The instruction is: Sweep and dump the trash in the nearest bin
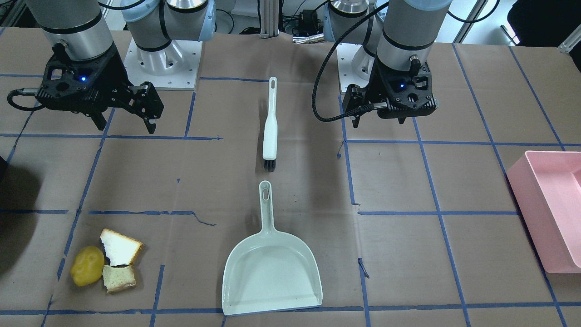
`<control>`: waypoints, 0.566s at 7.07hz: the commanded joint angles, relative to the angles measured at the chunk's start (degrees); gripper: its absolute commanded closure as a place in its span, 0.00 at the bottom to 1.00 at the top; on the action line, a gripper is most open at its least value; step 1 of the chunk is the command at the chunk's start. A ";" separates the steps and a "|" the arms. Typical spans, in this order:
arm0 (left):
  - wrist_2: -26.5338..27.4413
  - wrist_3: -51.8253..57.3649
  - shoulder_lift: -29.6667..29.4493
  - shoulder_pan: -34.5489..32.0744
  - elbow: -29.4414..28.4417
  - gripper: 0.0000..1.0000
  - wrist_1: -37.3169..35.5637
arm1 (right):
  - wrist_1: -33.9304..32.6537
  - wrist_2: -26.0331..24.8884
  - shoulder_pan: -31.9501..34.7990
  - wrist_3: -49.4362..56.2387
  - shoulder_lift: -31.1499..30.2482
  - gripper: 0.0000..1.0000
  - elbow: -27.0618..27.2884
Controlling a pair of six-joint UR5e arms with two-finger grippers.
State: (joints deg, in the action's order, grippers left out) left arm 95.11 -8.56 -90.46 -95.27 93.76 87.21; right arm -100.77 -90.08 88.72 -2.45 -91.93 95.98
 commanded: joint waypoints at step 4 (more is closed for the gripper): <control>-6.95 -3.99 0.20 -14.47 7.11 0.00 -4.76 | -0.04 -0.01 0.04 -0.01 0.00 0.00 0.09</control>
State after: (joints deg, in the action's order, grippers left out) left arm 89.97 -10.51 -90.41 -105.84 98.43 83.26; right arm -100.75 -90.09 88.70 -2.46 -91.93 96.01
